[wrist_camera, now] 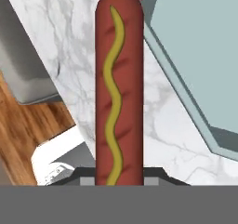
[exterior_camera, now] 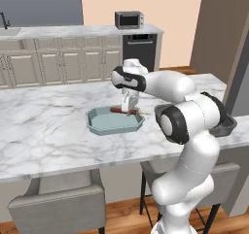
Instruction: Place the cold items (apple and kiwi) from the fridge in one tupperware on the dining counter. Place the warm items (hot dog and kebab skewer) in the stove area in another tupperware.
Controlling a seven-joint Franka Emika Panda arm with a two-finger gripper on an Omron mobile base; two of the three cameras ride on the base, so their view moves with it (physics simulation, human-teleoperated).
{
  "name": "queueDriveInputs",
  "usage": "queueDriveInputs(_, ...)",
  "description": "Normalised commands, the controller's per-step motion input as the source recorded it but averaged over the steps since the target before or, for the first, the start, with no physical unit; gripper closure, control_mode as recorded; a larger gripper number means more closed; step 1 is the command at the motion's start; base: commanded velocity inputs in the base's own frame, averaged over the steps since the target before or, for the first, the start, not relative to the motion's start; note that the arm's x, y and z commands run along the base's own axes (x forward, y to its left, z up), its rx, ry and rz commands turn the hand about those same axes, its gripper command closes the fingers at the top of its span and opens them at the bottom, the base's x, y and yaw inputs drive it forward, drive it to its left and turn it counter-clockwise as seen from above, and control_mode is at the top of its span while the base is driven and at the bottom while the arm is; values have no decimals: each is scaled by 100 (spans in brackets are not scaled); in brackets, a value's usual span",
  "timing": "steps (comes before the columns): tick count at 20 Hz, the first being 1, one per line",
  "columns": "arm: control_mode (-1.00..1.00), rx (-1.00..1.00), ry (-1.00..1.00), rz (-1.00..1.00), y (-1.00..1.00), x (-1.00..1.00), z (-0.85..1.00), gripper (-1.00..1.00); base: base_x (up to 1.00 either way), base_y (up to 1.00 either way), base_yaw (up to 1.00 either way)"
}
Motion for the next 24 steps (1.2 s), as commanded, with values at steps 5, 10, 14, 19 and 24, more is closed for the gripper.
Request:
queueDriveInputs(5, -100, -1, -4, 5, 14, 79, -33, 100, 0, 0, 0)
queueDriveInputs(10, -100, 0, 0, 2, 2, 69, -42, 100, 0, 0, 0)
queueDriveInputs(14, -100, 0, 0, 0, 1, 54, -41, 100, 0, 0, 0)
queueDriveInputs(19, -100, 0, 0, 0, 2, 38, -42, 100, 0, 0, 0)
queueDriveInputs(24, -100, -3, -6, 0, 16, 2, -38, 100, 0, 0, 0)
